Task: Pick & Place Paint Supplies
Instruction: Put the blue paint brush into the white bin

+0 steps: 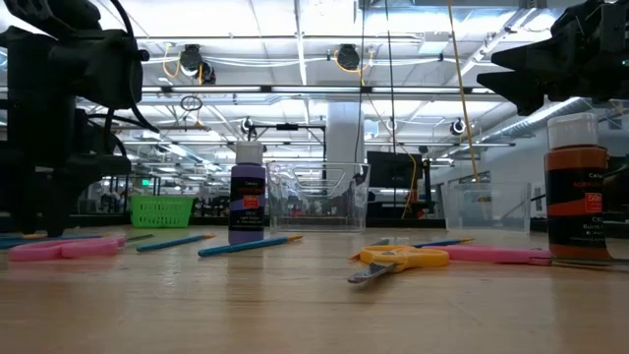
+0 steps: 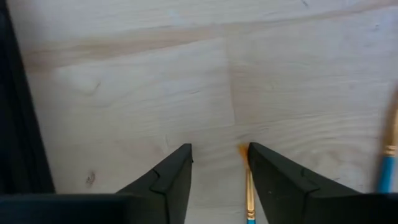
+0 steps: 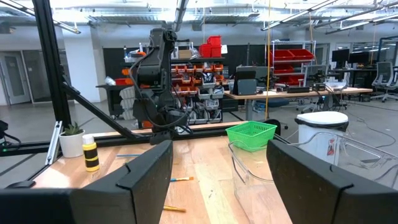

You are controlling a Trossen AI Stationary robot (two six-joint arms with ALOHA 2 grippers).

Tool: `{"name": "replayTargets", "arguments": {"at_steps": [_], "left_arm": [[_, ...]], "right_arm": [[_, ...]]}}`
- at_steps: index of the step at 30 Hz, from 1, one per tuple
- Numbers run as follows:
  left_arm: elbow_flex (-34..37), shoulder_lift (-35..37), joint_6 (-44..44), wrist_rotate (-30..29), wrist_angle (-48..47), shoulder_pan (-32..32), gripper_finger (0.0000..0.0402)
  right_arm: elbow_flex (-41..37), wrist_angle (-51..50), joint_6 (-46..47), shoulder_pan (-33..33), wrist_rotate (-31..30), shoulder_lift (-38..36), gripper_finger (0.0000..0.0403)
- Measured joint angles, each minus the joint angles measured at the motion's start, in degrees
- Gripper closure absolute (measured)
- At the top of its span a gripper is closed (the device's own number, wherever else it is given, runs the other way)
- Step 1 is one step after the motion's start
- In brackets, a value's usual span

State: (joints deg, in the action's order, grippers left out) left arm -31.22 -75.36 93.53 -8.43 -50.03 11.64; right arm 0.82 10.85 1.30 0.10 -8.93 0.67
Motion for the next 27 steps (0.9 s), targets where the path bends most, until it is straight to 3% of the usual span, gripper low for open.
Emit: {"name": "replayTargets", "arguments": {"at_steps": [10,27], "left_arm": [[0.00,0.44,0.68,-0.49,0.01,-0.11,0.0194],[-0.04,4.33,-2.21,-0.31,1.17,-2.88,0.0238]], "right_arm": [[-0.01,0.01,-0.01,-0.01,-0.01,-0.01,0.0151],[-0.01,0.00,-0.02,-0.01,-0.02,-0.02,0.0151]]}}
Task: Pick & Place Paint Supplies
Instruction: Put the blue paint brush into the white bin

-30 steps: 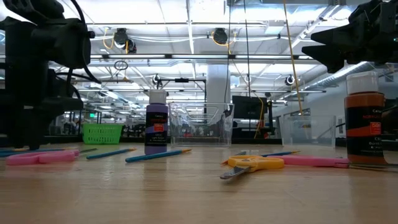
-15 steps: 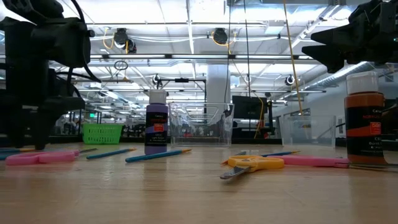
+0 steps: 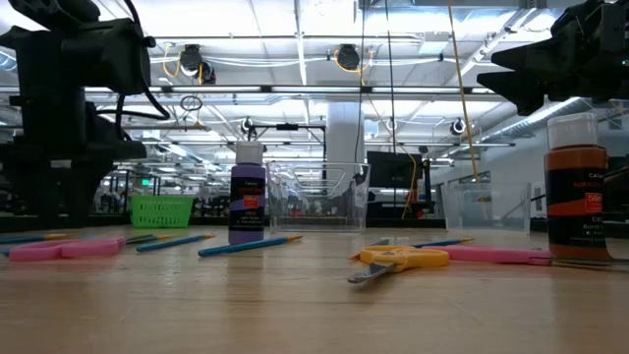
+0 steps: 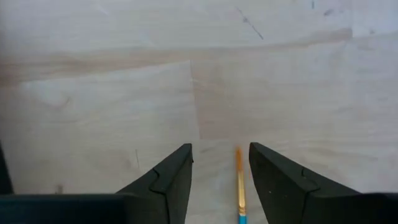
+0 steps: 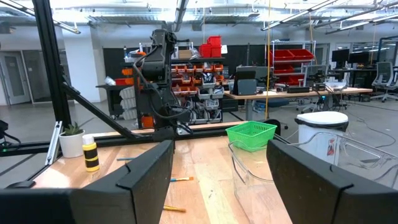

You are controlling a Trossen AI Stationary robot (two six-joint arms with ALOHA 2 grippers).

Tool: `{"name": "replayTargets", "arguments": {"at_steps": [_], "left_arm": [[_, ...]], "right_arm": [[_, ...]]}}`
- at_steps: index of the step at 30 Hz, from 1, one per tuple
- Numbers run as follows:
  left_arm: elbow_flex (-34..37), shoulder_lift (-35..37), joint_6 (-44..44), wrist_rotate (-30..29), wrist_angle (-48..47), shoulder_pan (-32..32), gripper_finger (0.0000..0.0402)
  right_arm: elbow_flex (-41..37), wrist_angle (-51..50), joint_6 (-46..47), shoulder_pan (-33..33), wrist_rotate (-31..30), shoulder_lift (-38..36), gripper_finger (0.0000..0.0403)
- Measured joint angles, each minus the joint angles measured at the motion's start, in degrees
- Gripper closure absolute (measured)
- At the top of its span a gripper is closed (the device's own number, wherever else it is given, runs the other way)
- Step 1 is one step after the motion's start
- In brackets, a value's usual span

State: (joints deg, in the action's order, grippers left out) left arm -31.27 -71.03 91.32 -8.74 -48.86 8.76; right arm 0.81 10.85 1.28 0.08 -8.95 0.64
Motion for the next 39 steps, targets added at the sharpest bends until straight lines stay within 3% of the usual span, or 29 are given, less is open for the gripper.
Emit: {"name": "replayTargets", "arguments": {"at_steps": [7,15,27,36,39], "left_arm": [[0.00,-1.96,-1.54,1.19,2.53,1.18,0.0239],[-0.39,-6.53,-1.33,2.17,2.68,1.14,0.0272],[-0.28,-6.84,3.52,3.66,2.76,1.13,0.0394],[-1.11,-5.61,0.94,-0.14,3.91,0.65,0.0398],[-3.88,-3.78,-2.22,-5.23,1.72,-0.02,0.0399]], "right_arm": [[0.00,-0.02,0.00,-0.01,0.01,0.00,0.0151],[0.01,-0.89,0.00,0.01,0.00,0.02,0.0151],[-0.01,-0.90,0.02,-0.01,0.00,0.02,0.0151],[0.01,-0.87,0.00,-0.01,0.00,0.02,0.0151],[0.00,-0.85,0.00,0.00,0.00,0.01,0.0151]]}}
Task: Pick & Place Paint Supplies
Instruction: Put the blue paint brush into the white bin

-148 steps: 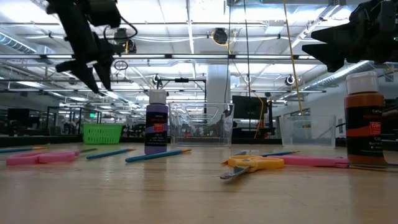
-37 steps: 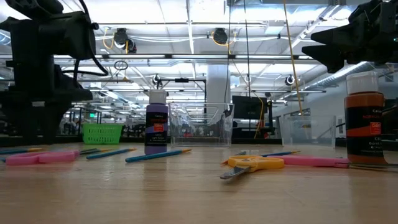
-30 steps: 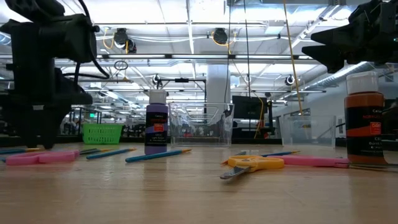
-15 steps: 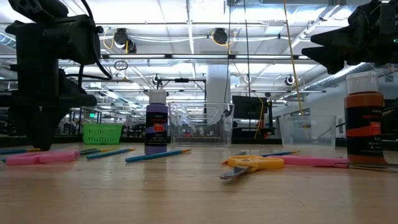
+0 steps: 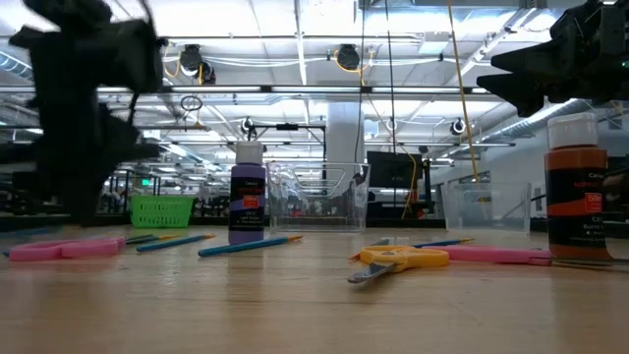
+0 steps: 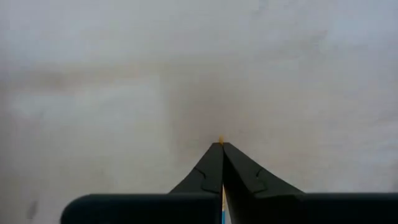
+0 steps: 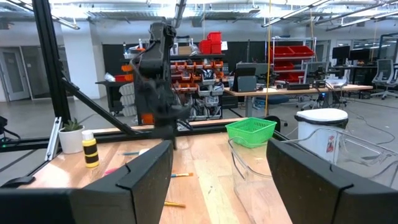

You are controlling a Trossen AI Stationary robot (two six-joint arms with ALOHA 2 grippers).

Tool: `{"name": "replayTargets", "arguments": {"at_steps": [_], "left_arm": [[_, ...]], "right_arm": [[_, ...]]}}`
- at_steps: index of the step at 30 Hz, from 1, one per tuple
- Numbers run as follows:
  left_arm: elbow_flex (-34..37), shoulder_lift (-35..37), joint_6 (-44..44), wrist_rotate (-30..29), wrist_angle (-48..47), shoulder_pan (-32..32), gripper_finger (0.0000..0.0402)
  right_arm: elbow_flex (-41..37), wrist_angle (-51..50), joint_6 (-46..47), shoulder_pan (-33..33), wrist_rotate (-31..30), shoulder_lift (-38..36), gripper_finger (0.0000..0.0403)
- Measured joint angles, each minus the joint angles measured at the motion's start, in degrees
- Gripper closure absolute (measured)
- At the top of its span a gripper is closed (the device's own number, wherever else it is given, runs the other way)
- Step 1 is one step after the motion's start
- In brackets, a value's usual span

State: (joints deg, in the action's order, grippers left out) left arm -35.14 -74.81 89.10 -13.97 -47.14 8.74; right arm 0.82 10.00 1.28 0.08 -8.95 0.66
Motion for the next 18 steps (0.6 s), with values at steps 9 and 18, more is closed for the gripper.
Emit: {"name": "replayTargets", "arguments": {"at_steps": [9,18], "left_arm": [[-14.47,3.91,-16.52,-14.24,-2.46,-1.10,0.0400],[-28.88,3.98,-44.15,-28.26,6.95,-2.72,0.0401]], "right_arm": [[-0.02,1.44,1.55,0.00,0.00,-0.01,0.0151],[-0.02,2.19,7.21,0.02,0.13,-0.01,0.0151]]}}
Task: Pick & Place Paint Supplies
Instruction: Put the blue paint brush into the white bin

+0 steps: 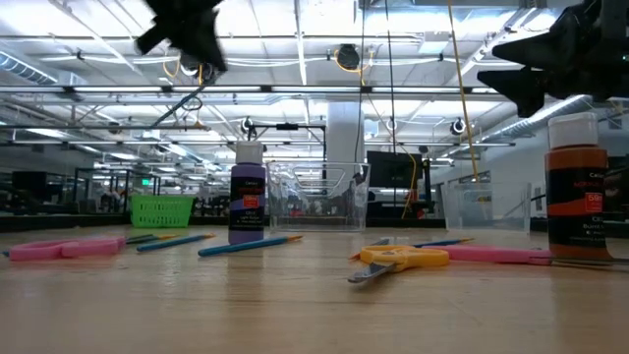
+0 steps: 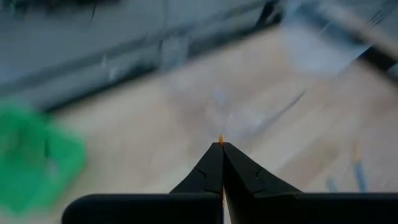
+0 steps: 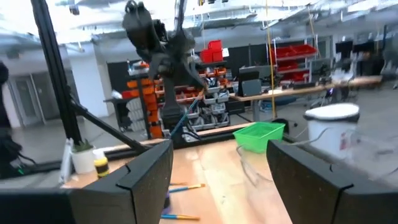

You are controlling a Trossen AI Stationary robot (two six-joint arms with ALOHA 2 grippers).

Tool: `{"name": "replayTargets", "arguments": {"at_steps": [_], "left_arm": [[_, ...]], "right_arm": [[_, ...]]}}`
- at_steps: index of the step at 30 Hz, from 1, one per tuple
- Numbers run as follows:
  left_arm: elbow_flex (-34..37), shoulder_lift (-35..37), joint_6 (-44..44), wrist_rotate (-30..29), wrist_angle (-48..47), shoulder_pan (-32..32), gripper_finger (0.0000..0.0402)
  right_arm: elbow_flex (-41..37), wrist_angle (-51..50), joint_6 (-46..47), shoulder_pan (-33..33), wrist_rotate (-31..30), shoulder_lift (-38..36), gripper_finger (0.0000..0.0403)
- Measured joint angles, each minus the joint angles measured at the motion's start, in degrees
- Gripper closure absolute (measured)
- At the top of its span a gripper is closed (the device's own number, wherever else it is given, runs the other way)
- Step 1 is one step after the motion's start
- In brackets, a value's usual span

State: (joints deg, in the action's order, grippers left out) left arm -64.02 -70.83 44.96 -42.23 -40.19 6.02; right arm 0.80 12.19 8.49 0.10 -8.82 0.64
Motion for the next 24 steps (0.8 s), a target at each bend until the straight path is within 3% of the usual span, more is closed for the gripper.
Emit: {"name": "replayTargets", "arguments": {"at_steps": [3,7,15,24], "left_arm": [[-0.31,-0.04,-15.57,0.45,15.47,-0.70,0.0401],[1.22,-1.88,-29.52,9.05,34.66,-2.47,0.0401],[1.30,-12.54,-39.27,24.24,54.44,-6.42,0.0401],[1.30,-24.00,-38.62,39.56,73.49,-10.91,0.0401]], "right_arm": [[0.02,0.01,4.39,0.00,0.00,0.00,0.0151],[0.00,0.00,4.79,0.00,0.02,0.00,0.0151],[0.02,11.45,8.92,0.00,-0.24,4.03,0.0151],[3.86,19.22,7.95,0.00,-0.33,22.18,0.0151]]}}
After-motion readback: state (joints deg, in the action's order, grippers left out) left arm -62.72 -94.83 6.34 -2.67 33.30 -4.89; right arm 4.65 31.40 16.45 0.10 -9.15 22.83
